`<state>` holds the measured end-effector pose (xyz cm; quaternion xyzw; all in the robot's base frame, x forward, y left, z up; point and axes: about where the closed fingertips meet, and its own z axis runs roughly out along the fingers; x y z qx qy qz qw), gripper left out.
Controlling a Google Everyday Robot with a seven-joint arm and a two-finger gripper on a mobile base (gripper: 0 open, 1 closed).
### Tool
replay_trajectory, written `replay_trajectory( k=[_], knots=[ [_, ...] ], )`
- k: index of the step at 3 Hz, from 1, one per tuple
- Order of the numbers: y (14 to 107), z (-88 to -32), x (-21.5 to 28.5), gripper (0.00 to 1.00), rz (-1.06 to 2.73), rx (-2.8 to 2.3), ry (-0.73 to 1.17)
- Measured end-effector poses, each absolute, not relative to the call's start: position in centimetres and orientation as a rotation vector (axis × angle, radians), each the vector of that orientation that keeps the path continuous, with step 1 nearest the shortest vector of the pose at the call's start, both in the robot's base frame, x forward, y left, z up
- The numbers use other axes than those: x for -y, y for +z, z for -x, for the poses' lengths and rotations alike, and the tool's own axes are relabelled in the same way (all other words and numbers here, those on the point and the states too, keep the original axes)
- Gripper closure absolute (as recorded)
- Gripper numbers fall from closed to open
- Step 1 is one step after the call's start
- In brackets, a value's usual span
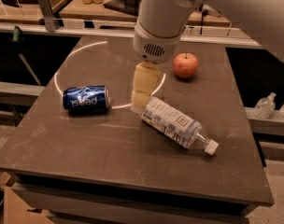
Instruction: Place pepsi can upright
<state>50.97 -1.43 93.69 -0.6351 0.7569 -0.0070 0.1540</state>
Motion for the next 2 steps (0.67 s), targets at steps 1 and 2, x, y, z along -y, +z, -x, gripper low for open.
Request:
replay_trajectory(
  k=[1, 2],
  knots=[
    [91.9, -50.9, -2.1, 0.00, 1.866, -2.164, 0.048],
    [90.2, -50.8, -5.0, 0.00, 1.896, -2.145, 0.097]
  ],
)
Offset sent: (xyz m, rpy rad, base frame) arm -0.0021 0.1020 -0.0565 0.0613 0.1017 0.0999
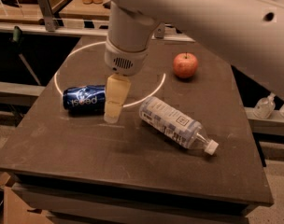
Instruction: Place pepsi can upright
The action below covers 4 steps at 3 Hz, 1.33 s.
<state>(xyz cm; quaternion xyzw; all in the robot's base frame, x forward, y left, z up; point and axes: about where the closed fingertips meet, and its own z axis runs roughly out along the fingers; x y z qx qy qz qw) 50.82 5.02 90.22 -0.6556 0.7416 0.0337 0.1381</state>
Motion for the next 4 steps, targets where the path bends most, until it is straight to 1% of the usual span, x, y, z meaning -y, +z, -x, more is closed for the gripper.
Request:
replay_trajectory(
  k=[1, 2, 4],
  knots=[
    [88.7, -50.8, -8.1, 0.00, 1.942, -2.105, 0.152],
    [87.3, -51.1, -11.5, 0.00, 1.980, -2.084, 0.161],
    [84.9, -52.5, -14.9, 0.00, 2.028, -2.065, 0.125]
  ],
)
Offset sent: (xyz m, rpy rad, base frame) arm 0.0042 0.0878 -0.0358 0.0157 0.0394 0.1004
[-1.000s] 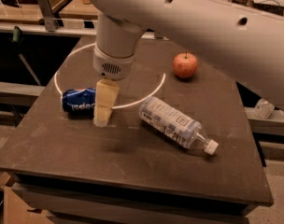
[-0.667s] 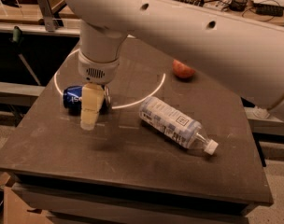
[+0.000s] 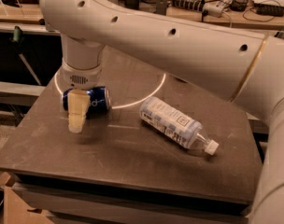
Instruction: Place pepsi can upright
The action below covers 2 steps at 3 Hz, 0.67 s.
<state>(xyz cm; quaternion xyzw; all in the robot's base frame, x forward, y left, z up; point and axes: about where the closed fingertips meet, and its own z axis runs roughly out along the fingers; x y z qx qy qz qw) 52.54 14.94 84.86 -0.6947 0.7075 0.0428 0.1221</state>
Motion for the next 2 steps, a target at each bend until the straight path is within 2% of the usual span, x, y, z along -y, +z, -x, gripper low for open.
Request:
replay_trajectory(
  k=[1, 2],
  knots=[
    [84.12, -53.32, -15.90, 0.18, 2.093, -2.035, 0.102],
    [83.80, -53.56, -16.43, 0.40, 2.154, -2.033, 0.069]
  ],
)
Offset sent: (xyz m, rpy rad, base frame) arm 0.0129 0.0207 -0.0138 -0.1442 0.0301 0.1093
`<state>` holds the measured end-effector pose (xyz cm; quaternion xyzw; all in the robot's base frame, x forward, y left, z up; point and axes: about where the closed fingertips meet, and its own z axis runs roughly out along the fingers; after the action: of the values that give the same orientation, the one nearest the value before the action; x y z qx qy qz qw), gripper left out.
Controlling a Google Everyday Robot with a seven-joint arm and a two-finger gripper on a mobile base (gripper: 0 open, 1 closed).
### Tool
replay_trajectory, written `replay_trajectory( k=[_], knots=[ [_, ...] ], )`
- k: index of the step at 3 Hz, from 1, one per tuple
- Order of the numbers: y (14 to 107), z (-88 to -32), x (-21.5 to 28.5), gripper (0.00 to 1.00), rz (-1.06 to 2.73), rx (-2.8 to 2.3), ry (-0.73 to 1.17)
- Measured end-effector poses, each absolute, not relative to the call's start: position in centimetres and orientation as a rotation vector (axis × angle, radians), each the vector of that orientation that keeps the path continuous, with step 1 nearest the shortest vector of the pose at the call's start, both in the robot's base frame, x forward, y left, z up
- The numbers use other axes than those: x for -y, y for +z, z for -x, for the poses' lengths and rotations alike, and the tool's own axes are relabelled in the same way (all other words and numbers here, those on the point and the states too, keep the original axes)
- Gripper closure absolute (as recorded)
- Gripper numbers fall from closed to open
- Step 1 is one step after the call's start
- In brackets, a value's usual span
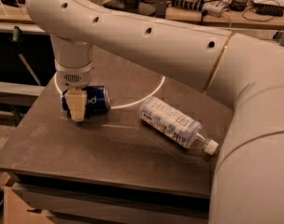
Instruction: Place pepsi can upright
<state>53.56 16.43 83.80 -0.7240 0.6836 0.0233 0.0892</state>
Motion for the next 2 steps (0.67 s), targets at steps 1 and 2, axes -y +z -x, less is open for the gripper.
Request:
replay_trajectory(
  k=[1, 2],
  knots=[
    [85.4, -53.2, -16.9, 0.62, 2.207, -2.000, 0.039],
    [90.8, -52.3, -16.8, 0.87, 2.181, -1.878, 0.075]
  ],
)
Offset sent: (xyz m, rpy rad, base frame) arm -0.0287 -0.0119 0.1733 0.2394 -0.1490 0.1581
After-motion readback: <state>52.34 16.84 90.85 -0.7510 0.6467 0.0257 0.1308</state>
